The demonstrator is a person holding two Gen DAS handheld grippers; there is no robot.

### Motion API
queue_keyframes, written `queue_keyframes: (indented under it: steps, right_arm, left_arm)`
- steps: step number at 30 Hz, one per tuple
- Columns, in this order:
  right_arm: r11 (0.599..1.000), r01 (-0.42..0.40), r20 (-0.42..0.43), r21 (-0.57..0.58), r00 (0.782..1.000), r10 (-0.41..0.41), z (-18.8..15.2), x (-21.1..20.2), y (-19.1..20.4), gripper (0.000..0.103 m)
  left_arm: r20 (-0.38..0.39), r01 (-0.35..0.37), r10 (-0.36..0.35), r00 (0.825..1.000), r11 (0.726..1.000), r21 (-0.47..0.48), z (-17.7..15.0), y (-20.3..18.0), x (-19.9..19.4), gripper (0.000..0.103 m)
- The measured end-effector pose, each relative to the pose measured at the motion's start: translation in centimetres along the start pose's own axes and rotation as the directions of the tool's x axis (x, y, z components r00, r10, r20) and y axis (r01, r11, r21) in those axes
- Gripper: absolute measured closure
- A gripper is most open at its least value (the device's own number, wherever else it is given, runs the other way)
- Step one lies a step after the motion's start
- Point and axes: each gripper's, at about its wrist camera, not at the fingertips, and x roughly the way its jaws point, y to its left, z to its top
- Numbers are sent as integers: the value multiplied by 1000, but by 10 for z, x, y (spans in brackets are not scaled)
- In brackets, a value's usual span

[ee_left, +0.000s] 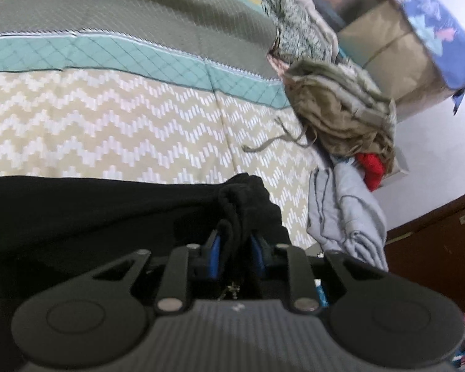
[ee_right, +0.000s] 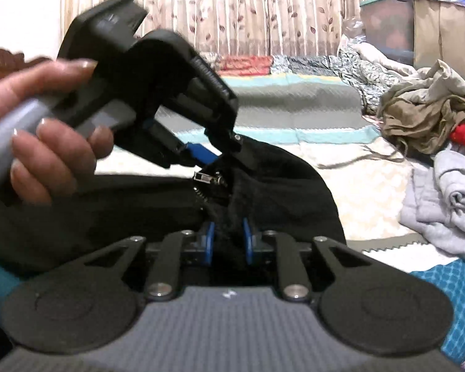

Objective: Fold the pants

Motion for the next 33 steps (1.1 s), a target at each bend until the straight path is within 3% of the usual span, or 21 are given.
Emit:
queue_keyframes:
  steps: [6, 12, 14, 16, 19, 22, 27, 30, 33]
  right_arm:
    - [993, -118, -27, -33, 993, 117, 6, 10, 51, 81]
    - [975, -219, -125, -48, 969, 211, 2, 39, 102, 81]
    - [977, -206, -172, -46, 965, 196, -1, 59, 109, 78]
    - [983, -182, -236, -27, 957, 170, -13, 83, 111, 65]
    - [985, -173, -215, -4, 962, 168, -10, 78, 109, 62]
    - [975, -220, -143, 30, 964, 222, -1, 51, 93, 62]
    - [987, -80, 2, 138, 997, 81, 6, 5, 47, 63]
    - [977, 14, 7, 214, 1000, -16, 1, -1, 17, 63]
    - [966, 52, -35, 252, 998, -45, -8, 7, 1, 63]
  left_arm:
    - [62, -43, 45, 997, 999, -26, -14, 50, -54, 83]
    - [88, -125, 135, 987, 986, -111, -29, 120, -92, 83]
    - [88, -184, 195, 977, 976, -119, -33, 136, -87, 75]
    - [60, -233, 242, 968, 964, -130, -37, 152, -78, 66]
    - [72, -179, 195, 978, 966, -185, -43, 165, -86, 59]
    - [124, -199, 222, 967, 965, -172, -40, 160, -104, 58]
    - [223, -119, 150, 963, 982, -147, -41, 144, -131, 60]
    - [198, -101, 113, 974, 992, -69, -51, 121, -118, 60]
    - [139, -117, 117, 983, 993, -4, -63, 102, -91, 60]
